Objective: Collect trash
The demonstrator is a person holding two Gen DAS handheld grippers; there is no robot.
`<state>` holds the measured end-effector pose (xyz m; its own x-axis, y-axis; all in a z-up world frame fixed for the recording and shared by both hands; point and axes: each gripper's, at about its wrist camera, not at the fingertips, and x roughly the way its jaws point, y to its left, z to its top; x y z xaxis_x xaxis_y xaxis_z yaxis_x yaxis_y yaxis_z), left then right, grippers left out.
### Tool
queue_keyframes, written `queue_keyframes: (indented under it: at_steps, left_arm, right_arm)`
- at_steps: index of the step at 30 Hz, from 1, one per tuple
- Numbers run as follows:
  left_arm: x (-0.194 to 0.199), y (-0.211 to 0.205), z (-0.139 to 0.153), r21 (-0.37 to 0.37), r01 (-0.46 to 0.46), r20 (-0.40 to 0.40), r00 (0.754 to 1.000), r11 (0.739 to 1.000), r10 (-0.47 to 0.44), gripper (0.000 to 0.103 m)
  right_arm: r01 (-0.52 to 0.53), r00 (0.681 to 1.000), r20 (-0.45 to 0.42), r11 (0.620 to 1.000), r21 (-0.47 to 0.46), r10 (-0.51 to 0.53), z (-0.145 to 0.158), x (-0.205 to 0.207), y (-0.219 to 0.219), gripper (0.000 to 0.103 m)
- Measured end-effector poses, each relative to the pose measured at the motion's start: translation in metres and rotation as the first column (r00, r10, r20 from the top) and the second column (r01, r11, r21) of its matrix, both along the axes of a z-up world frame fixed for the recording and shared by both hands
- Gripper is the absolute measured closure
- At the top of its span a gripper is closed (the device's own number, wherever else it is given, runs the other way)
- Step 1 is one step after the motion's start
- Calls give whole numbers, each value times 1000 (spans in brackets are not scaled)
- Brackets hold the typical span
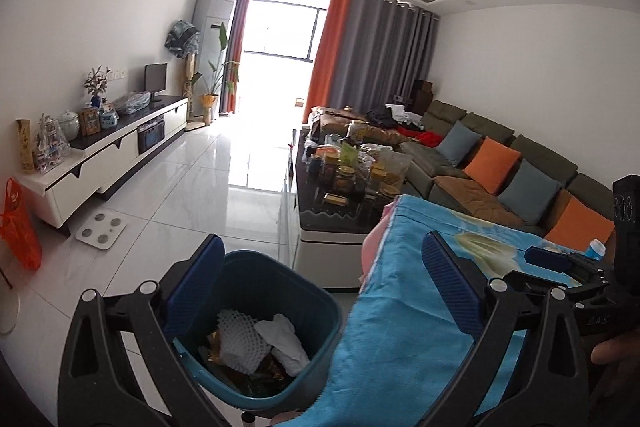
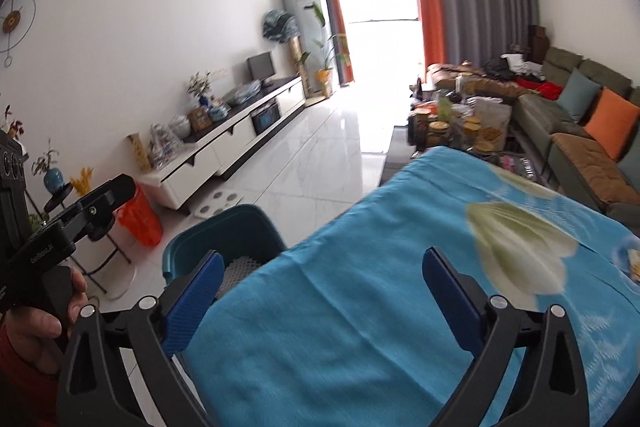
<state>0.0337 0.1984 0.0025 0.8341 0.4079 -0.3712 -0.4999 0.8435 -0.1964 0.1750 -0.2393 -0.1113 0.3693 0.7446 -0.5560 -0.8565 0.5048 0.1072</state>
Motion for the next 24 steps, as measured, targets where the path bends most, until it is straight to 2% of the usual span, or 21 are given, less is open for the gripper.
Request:
queue_keyframes:
  at_steps: [8,11,16,24]
  left_arm:
    - [19,-86,23,92,136,38,989,986,-140,6]
    - [25,-116,27,124,198,42,978,972,-204,6]
    - [30,-151,25,140,292,32,954,946,-299,6]
    - [27,-180,22,163,350,52,930,922,-363,6]
  right_arm:
    - [185,979,68,980,69,-190,10,-7,-85,7]
    - [270,956,95,958,96,-279,11,-16,-119,7]
    - [400,897,147,908,124,-416,10,-33,-162,7]
    - [513,814,218,842,166,-539,4,-48,-201,7]
